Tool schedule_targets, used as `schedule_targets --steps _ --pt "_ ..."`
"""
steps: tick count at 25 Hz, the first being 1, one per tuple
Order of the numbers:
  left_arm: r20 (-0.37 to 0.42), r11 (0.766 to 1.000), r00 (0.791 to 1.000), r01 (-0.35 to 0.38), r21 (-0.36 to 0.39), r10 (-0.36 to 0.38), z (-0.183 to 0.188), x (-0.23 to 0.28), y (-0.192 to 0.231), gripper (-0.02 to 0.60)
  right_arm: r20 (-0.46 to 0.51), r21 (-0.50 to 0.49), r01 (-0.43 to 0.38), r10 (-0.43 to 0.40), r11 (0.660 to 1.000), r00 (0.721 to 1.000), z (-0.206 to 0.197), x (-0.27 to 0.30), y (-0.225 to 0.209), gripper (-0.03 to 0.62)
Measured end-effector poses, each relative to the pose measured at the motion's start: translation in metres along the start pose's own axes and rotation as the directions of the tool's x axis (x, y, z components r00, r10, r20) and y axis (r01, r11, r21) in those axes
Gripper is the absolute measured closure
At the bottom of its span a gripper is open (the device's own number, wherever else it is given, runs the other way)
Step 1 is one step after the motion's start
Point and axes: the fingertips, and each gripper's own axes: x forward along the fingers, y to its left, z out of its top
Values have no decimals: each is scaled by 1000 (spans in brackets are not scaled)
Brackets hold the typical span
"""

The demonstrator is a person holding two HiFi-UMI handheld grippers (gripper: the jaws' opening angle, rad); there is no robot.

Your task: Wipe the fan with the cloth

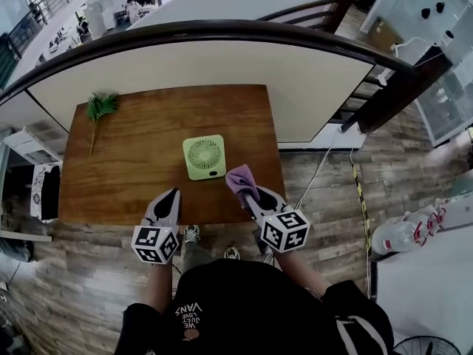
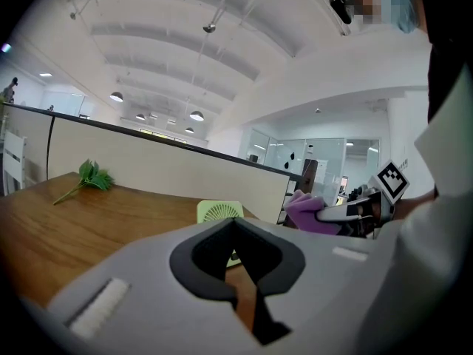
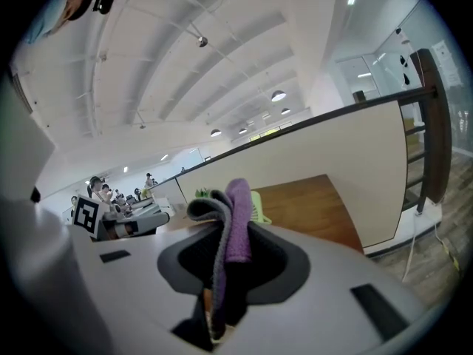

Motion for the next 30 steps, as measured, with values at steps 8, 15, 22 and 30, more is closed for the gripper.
schedule_targets --steps 8,15,22,30 --pt "-11 1000 1000 -4 -20 4 -24 -14 -28 571 -16 -5 -37 37 999 999 -16 -19 4 499" --pt "-15 999 1000 11 -30 -11 -35 -20 -49 571 -29 -25 -59 58 998 998 -24 -31 7 499" --pt "-21 999 1000 16 -35 -17 -43 -28 -59 571 -49 -47 -70 68 996 997 -33 -35 14 500" --pt "-14 999 1000 -8 -40 8 -46 -34 -59 571 -56 -49 -73 70 996 996 -36 -38 14 499"
